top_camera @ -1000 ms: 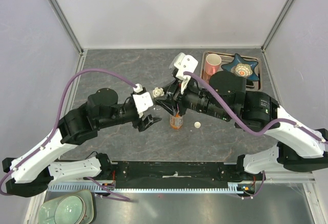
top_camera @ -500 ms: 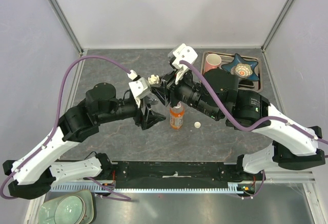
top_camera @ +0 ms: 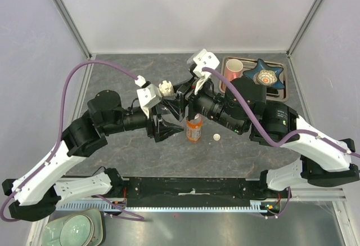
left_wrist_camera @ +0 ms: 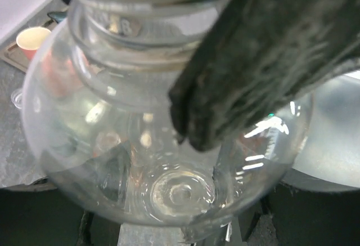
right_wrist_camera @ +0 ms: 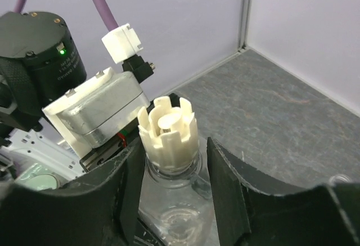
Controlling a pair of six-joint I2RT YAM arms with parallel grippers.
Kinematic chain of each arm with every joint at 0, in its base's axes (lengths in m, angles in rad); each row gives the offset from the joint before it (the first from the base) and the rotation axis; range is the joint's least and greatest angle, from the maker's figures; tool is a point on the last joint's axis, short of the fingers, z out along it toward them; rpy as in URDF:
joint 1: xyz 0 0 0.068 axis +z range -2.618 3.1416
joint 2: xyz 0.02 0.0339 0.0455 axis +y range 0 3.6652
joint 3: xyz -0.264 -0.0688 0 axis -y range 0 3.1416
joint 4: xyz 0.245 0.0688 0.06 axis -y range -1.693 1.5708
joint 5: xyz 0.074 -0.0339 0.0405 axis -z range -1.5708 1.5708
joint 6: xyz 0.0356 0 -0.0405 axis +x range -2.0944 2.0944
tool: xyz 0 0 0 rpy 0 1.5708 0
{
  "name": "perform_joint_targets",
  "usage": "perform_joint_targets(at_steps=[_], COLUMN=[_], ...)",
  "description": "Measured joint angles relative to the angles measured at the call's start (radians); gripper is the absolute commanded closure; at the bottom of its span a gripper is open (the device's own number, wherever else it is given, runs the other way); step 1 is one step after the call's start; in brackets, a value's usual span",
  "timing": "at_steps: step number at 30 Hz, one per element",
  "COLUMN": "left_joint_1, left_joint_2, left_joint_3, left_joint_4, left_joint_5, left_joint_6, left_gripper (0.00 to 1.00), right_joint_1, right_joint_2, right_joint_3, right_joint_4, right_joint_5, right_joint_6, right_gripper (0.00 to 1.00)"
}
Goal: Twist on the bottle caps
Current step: Screw the bottle cap onto the plastic bottle.
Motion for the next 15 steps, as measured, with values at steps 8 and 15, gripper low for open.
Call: perform_joint_targets(at_steps=[8, 15], left_joint_1=[0.011, 0.020], left_joint_2=[-0.048, -0.069], left_joint_3=[-0.065, -0.095], left_joint_4=[0.032, 0.041], left_joint_5=[0.022, 0.083], left_joint_6=[0.078, 0.124], left_gripper=[0.98, 0.98], right_joint_1=[0.000, 0.005], right_joint_2=[-0.006, -0.042], right_joint_3=[-0.024, -0.056], right_joint_4=[-0.001, -0.022], right_joint_5=[-0.067, -0.100], right_joint_6=[-0.005, -0.020], right_gripper=[0.38, 0.34])
